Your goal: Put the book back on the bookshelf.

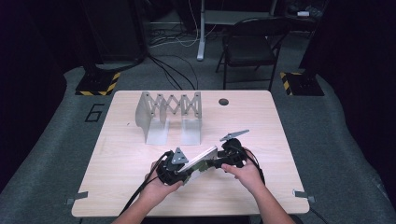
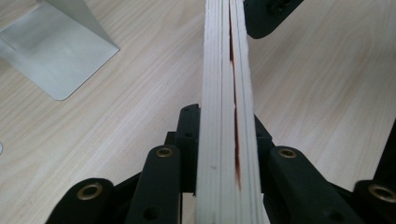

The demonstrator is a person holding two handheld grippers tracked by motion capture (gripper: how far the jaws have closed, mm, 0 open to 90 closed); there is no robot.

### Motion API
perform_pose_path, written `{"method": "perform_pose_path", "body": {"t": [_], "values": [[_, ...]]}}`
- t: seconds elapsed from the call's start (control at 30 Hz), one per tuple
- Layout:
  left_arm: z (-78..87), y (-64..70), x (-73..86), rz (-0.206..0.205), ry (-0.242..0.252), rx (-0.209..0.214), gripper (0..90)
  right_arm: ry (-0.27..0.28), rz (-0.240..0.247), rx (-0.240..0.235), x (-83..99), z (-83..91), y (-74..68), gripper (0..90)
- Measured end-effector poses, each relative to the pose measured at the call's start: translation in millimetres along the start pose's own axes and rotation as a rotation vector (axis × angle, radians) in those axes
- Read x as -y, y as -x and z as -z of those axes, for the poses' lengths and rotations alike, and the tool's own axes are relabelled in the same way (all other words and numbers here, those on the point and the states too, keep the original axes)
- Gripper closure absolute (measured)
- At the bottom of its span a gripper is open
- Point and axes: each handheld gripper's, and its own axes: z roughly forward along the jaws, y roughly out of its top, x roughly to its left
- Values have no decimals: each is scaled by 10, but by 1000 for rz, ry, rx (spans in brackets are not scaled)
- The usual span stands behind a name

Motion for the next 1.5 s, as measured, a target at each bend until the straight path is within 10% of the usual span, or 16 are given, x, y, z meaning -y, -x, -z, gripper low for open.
{"method": "perform_pose_path", "body": {"t": [1.5], "values": [[-21,44,-14,-7,9,-5,756,4,-5,-10,53,41,48,359]]}}
